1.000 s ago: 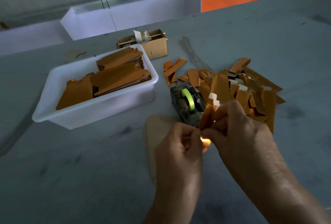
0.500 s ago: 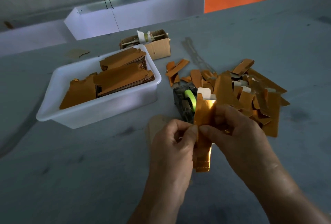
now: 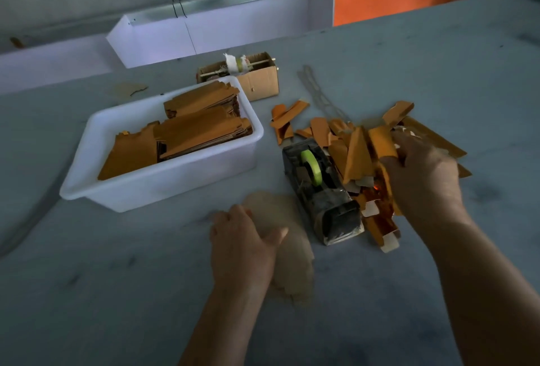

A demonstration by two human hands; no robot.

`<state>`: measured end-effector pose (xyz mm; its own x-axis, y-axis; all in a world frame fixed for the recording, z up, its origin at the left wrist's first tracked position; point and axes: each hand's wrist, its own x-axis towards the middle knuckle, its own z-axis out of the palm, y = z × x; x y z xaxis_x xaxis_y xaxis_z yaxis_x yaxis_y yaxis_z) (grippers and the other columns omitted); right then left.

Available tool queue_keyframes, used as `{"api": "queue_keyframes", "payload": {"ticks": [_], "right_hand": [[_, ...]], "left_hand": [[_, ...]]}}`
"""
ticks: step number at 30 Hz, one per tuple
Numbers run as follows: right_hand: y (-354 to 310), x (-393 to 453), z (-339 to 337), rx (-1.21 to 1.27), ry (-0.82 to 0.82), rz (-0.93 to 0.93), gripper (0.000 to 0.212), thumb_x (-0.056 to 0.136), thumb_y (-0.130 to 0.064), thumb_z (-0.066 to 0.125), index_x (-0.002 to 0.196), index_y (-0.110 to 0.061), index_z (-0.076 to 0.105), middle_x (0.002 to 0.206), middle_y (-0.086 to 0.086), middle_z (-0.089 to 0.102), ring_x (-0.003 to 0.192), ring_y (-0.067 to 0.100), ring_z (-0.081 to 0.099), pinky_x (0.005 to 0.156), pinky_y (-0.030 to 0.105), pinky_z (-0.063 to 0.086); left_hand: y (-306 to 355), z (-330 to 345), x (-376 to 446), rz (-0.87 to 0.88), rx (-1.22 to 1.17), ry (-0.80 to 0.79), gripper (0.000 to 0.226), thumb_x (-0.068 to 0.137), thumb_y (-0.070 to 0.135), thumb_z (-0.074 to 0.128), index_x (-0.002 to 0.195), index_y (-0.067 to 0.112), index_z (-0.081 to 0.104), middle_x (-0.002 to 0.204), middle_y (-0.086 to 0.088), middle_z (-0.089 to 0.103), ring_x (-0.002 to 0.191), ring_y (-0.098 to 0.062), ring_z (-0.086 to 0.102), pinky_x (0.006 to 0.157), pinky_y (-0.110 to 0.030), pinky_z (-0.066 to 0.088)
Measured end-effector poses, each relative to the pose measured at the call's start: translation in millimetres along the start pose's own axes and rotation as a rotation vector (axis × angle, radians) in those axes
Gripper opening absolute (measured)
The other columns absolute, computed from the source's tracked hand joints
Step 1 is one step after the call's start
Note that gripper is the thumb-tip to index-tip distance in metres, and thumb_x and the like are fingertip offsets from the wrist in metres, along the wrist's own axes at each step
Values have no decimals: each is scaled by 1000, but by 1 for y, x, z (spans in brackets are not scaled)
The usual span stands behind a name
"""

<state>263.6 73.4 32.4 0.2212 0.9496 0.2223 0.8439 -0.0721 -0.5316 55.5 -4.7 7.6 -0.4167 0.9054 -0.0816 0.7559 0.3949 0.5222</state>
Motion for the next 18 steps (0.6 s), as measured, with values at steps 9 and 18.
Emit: {"api": "queue_keyframes", "payload": {"ticks": [9,18], "right_hand": [[-5,-29,3,40,173,-44,34,88,-14,57,121,-9,59,124,14,51,114,34,44,86,36,37],[-25,-56,-12,245,165,-170,23,87,-10,62,109,-7,67,115,6,59,102,20,54,80,17,43]], "left_hand": [[-27,-1,19,-201,-463,-4,38,64,21,88,84,21,56,83,3,65,79,-15,63,66,-27,43],[-36,-22,24,-187,-531,10,18,80,19,75,64,15,67,72,-11,69,77,-34,65,81,-56,53]]}}
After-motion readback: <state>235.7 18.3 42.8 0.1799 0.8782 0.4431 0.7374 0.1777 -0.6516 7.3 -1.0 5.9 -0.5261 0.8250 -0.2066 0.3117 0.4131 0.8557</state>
